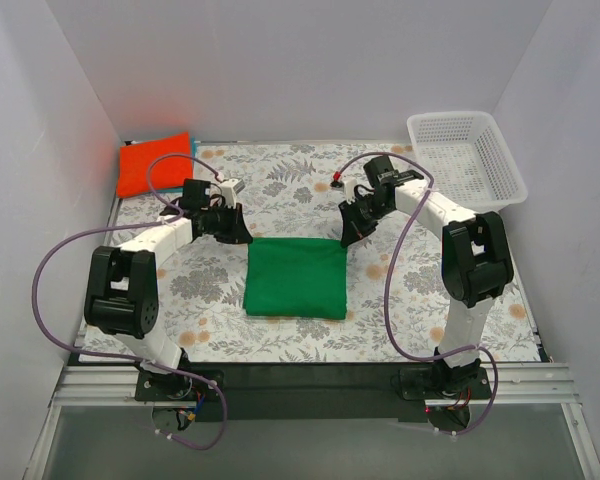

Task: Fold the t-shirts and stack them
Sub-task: Fold the tshirt

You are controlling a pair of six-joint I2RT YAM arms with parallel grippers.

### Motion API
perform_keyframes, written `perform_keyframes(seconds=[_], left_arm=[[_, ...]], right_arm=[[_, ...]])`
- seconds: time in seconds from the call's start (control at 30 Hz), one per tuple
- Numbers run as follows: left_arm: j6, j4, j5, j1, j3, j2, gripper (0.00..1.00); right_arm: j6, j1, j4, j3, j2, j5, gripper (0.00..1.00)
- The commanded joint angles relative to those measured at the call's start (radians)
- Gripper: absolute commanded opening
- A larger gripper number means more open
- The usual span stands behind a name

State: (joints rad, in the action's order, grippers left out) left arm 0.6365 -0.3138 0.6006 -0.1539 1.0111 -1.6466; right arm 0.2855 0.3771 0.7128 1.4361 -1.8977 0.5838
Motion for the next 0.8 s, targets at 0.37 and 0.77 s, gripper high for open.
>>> perform_keyframes(seconds=[0.37, 0.77], left_arm=[[-0.017, 0.146, -0.148, 0.016, 0.034, -0.177, 0.00], [-0.018, 0.185, -0.127, 0.031, 0.050, -0.173, 0.01]], right_arm=[[-0.111, -0.006, -0.277, -0.031, -0.052, -0.216, 0.01], [-0.161, -0.006, -0.377, -0.020, -0.070, -0.245, 0.05]])
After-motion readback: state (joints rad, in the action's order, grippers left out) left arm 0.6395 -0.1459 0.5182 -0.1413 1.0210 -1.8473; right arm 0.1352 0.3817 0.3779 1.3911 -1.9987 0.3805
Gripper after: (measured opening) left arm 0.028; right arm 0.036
